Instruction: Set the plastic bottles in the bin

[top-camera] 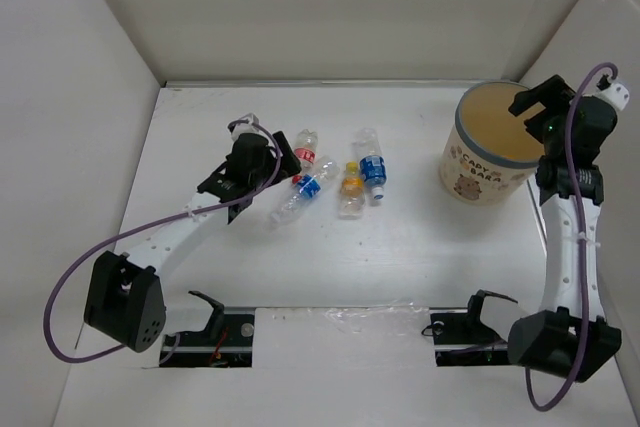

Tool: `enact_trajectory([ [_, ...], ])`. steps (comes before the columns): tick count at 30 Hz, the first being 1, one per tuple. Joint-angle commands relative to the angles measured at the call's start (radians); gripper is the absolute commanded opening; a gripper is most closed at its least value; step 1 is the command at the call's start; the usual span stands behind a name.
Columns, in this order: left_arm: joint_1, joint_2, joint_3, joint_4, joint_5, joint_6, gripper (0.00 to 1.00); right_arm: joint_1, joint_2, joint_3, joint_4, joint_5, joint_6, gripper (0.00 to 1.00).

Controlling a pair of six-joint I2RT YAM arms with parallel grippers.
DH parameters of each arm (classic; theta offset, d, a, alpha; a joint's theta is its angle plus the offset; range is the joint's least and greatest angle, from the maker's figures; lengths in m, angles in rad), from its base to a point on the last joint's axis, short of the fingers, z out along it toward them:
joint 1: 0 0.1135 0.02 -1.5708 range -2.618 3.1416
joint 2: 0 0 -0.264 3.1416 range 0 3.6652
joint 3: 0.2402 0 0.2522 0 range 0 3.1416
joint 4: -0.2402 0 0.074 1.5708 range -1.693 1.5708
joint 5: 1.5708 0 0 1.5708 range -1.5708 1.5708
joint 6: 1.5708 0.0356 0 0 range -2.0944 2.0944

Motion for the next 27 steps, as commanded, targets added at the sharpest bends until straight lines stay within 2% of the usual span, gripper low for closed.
enact_trajectory([
  [1, -0.005, -0.002, 0.034, -0.039, 0.019, 0.004, 1.00, 0.118, -0.049, 0.068, -0.004, 0.058, -0.082, 1.00],
  [6, -0.084, 0.087, 0.025, -0.049, 0.010, 0.034, 1.00, 0.265, -0.026, 0.107, -0.018, -0.029, -0.168, 1.00],
  [11, -0.095, 0.110, -0.021, 0.036, -0.021, 0.066, 1.00, 0.388, -0.007, 0.107, -0.018, -0.065, -0.222, 1.00],
  [20, -0.095, 0.262, -0.036, 0.048, -0.091, 0.096, 0.99, 0.450, -0.070, 0.065, 0.013, -0.052, -0.222, 1.00],
  [26, -0.129, 0.322, -0.027, 0.048, -0.111, 0.109, 0.90, 0.468, -0.089, 0.065, 0.013, -0.020, -0.222, 1.00],
  [27, -0.138, 0.322, -0.027, 0.036, -0.120, 0.109, 0.84, 0.468, -0.089, 0.065, 0.013, -0.020, -0.222, 1.00],
])
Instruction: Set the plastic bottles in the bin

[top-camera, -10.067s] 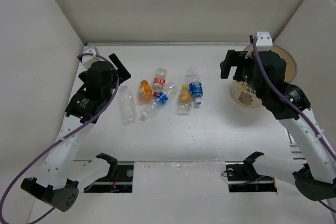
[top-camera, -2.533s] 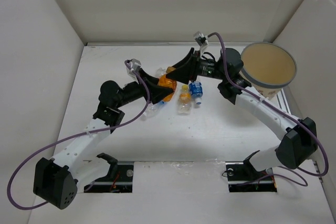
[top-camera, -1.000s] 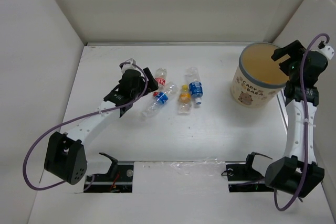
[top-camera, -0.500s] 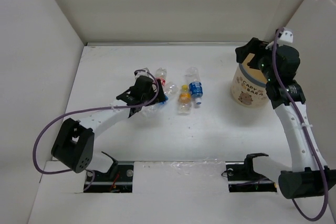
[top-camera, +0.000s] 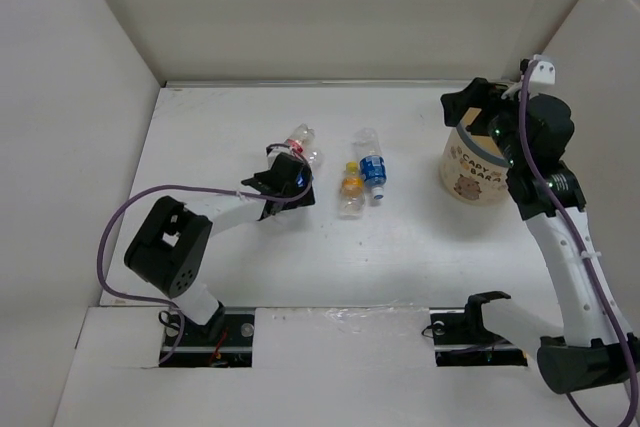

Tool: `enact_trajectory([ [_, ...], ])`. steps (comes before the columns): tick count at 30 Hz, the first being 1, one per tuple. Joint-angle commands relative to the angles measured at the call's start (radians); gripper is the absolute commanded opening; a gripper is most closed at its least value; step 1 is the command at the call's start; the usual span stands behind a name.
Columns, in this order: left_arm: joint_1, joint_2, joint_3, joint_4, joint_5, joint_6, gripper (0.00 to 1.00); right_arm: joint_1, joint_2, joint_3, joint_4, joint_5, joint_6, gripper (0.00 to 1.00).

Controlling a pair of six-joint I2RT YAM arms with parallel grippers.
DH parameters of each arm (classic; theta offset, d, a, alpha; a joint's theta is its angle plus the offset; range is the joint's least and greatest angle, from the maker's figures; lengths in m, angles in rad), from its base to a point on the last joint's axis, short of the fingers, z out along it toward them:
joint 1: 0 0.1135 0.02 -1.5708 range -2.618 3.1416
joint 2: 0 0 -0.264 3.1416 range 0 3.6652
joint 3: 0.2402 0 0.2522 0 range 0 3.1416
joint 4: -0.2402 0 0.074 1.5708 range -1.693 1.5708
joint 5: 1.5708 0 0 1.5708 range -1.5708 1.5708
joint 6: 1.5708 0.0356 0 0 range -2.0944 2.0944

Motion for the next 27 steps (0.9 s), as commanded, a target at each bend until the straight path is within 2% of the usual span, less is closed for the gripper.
enact_trajectory([
  [1, -0.045, -0.006, 0.004, -0.008, -0.055, 0.018, 0.81, 0.012, -0.019, -0.001, 0.040, 0.020, -0.015, 1.00],
  [3, -0.067, -0.006, 0.004, -0.018, -0.075, 0.009, 0.75, 0.022, -0.019, -0.001, 0.040, 0.020, -0.015, 1.00],
  [5, -0.087, 0.003, 0.004, -0.028, -0.075, 0.009, 0.62, 0.031, -0.019, -0.001, 0.040, 0.029, -0.006, 1.00],
  [8, -0.087, 0.003, -0.009, -0.028, -0.063, 0.009, 0.36, 0.042, -0.028, -0.001, 0.040, 0.029, -0.006, 1.00],
  [9, -0.087, 0.003, -0.018, -0.028, -0.063, 0.000, 0.23, 0.051, -0.028, -0.001, 0.040, 0.029, 0.003, 1.00],
  [11, -0.087, -0.007, -0.018, -0.041, -0.063, 0.000, 0.09, 0.051, -0.028, -0.001, 0.040, 0.029, 0.003, 1.00],
  [13, -0.087, -0.040, -0.007, -0.061, -0.063, -0.009, 0.00, 0.060, -0.016, 0.008, 0.040, 0.012, 0.003, 1.00],
  [17, -0.099, -0.205, 0.017, -0.080, -0.048, -0.009, 0.00, 0.060, 0.021, 0.008, 0.069, -0.114, 0.014, 1.00],
  [21, -0.173, -0.340, 0.059, 0.021, 0.041, 0.063, 0.00, 0.086, 0.047, 0.017, 0.118, -0.226, 0.067, 1.00],
  [25, -0.263, -0.396, 0.108, 0.130, 0.104, 0.115, 0.00, 0.141, 0.076, -0.015, 0.184, -0.276, 0.147, 1.00],
  [27, -0.263, -0.408, 0.117, 0.164, 0.127, 0.127, 0.00, 0.175, 0.076, -0.067, 0.292, -0.335, 0.205, 1.00],
])
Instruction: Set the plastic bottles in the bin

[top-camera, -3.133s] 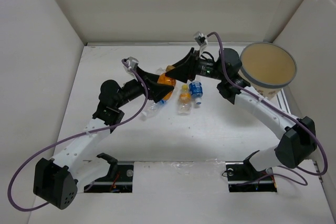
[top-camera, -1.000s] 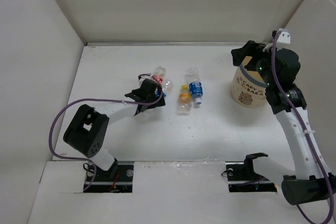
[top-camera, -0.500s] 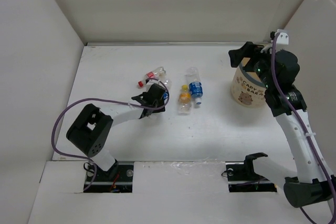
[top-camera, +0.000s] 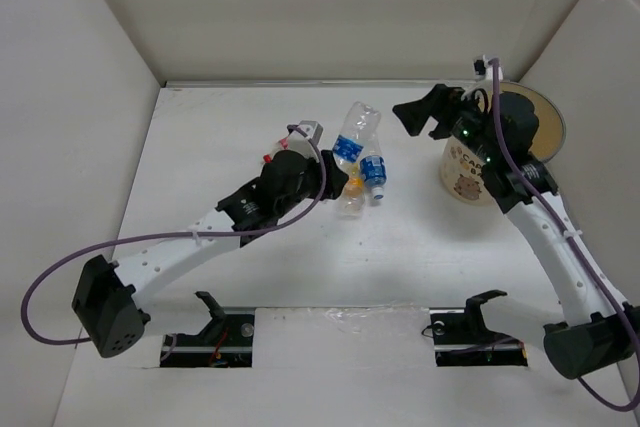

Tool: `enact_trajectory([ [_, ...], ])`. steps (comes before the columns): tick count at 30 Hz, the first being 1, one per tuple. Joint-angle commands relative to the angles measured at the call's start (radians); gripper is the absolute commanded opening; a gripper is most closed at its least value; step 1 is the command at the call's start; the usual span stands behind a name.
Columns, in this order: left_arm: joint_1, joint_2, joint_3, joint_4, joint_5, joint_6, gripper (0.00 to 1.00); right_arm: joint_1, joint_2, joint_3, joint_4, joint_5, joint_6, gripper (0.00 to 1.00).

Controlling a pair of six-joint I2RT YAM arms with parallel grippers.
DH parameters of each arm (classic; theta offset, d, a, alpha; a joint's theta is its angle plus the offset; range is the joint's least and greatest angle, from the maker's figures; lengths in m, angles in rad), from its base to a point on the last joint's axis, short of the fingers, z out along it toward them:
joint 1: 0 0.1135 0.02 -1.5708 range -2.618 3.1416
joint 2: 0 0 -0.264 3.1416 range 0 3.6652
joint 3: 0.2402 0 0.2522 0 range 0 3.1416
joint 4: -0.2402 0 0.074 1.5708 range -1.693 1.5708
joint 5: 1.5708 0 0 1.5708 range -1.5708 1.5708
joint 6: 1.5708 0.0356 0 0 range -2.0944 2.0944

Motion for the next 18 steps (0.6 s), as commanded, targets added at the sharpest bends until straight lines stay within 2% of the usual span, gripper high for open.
enact_trajectory([
  [1, -0.006, -0.020, 0.055, 0.135, 0.063, 0.048, 0.00, 0.049, -0.006, -0.056, 0.213, -0.127, 0.109, 1.00],
  [5, -0.006, -0.009, 0.127, 0.163, 0.103, 0.048, 0.00, 0.126, 0.019, -0.067, 0.287, -0.161, 0.154, 1.00],
  [7, -0.006, -0.009, 0.138, 0.191, 0.125, 0.048, 0.00, 0.173, 0.028, -0.067, 0.296, -0.123, 0.163, 1.00],
  [16, -0.006, 0.022, 0.203, 0.251, 0.232, 0.029, 0.00, 0.212, 0.144, -0.068, 0.441, -0.061, 0.214, 1.00],
  [18, -0.006, 0.031, 0.203, 0.260, 0.246, 0.020, 0.00, 0.212, 0.157, -0.094, 0.505, -0.050, 0.240, 0.84],
])
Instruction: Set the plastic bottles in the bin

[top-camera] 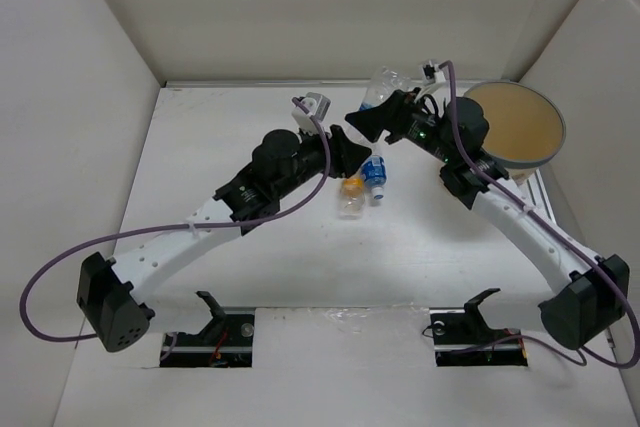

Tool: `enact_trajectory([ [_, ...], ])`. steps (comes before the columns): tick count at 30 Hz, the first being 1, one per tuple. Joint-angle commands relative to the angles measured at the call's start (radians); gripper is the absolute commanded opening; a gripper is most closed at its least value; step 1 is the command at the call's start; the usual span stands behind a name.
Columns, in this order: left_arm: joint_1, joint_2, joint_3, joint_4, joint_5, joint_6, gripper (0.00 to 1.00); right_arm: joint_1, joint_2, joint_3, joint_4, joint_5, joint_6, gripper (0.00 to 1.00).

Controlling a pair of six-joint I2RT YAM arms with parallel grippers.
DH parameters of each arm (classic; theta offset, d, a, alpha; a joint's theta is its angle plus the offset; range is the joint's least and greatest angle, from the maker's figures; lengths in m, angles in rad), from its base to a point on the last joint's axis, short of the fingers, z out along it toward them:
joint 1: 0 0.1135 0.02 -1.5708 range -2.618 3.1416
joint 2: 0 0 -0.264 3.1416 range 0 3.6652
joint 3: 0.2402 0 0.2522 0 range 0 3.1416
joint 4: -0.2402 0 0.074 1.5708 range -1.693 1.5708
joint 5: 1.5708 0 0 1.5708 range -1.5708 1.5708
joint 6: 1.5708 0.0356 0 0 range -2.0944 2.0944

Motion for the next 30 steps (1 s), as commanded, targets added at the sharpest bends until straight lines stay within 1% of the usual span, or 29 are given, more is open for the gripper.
enact_trajectory([
  [1, 0.001, 0.005, 0.028, 0.082, 0.070, -0.008, 0.02, -0.006, 0.016, -0.015, 0.172, 0.040, 0.035, 0.67],
  [2, 0.001, 0.005, 0.028, 0.082, 0.071, -0.008, 0.09, -0.021, 0.016, -0.015, 0.184, 0.031, 0.047, 0.21],
  [3, 0.001, 0.005, 0.028, 0.082, 0.071, -0.008, 0.22, -0.021, 0.016, -0.024, 0.198, 0.031, 0.058, 0.08],
  [4, 0.001, 0.005, 0.028, 0.070, 0.060, -0.008, 0.42, -0.033, 0.016, -0.024, 0.213, 0.031, 0.058, 0.00],
  [5, 0.001, 0.005, 0.019, 0.070, 0.029, 0.003, 0.84, -0.045, 0.006, -0.024, 0.213, 0.046, 0.058, 0.00],
  [6, 0.001, 0.005, 0.019, 0.056, 0.009, 0.003, 1.00, -0.059, 0.006, -0.024, 0.198, 0.055, 0.046, 0.00],
  [7, 0.001, 0.005, 0.019, 0.036, -0.015, 0.016, 1.00, -0.078, -0.005, -0.009, 0.181, 0.055, 0.037, 0.00],
  [8, 0.001, 0.014, 0.033, 0.018, -0.073, 0.026, 1.00, -0.099, -0.019, 0.003, 0.157, 0.055, 0.025, 0.00],
  [9, 0.001, 0.023, 0.048, -0.007, -0.112, 0.036, 1.00, -0.146, -0.019, 0.018, 0.125, 0.081, -0.010, 0.00],
  [10, 0.001, 0.037, 0.068, -0.036, -0.154, 0.050, 1.00, -0.174, -0.034, 0.047, 0.061, 0.095, -0.033, 0.00],
  [11, 0.001, 0.073, 0.091, -0.101, -0.248, 0.050, 1.00, -0.199, -0.051, 0.061, 0.023, 0.118, -0.057, 0.00],
  [12, 0.011, 0.124, 0.141, -0.175, -0.297, 0.050, 1.00, -0.254, -0.065, 0.086, -0.041, 0.157, -0.096, 0.00],
  [13, 0.020, 0.124, 0.169, -0.176, -0.339, 0.037, 1.00, -0.288, -0.065, 0.097, -0.066, 0.158, -0.109, 0.00],
  [14, 0.035, 0.184, 0.198, -0.212, -0.360, 0.027, 1.00, -0.323, -0.065, 0.107, -0.095, 0.158, -0.118, 0.00],
  [15, 0.075, 0.218, 0.261, -0.291, -0.382, 0.011, 1.00, -0.355, -0.065, 0.121, -0.127, 0.158, -0.118, 0.00],
  [16, 0.095, 0.248, 0.289, -0.329, -0.382, -0.009, 1.00, -0.413, -0.074, 0.121, -0.153, 0.176, -0.132, 0.00],
  [18, 0.133, 0.320, 0.327, -0.384, -0.382, -0.046, 1.00, -0.455, -0.097, 0.132, -0.216, 0.243, -0.144, 0.00],
  [19, 0.164, 0.337, 0.338, -0.384, -0.367, -0.046, 1.00, -0.475, -0.097, 0.132, -0.230, 0.315, -0.159, 0.00],
  [21, 0.196, 0.365, 0.350, -0.384, -0.336, -0.046, 1.00, -0.539, -0.109, 0.123, -0.255, 0.365, -0.169, 0.00],
  [22, 0.230, 0.388, 0.364, -0.393, -0.302, -0.057, 1.00, -0.565, -0.109, 0.123, -0.255, 0.365, -0.169, 0.00],
  [24, 0.259, 0.399, 0.376, -0.404, -0.278, -0.069, 1.00, -0.639, -0.109, 0.123, -0.255, 0.356, -0.169, 0.00],
  [28, 0.281, 0.410, 0.376, -0.404, -0.288, -0.060, 1.00, -0.730, -0.077, 0.144, -0.255, 0.307, -0.160, 0.00],
  [30, 0.281, 0.410, 0.376, -0.404, -0.325, -0.049, 1.00, -0.750, -0.062, 0.155, -0.255, 0.323, -0.160, 0.00],
])
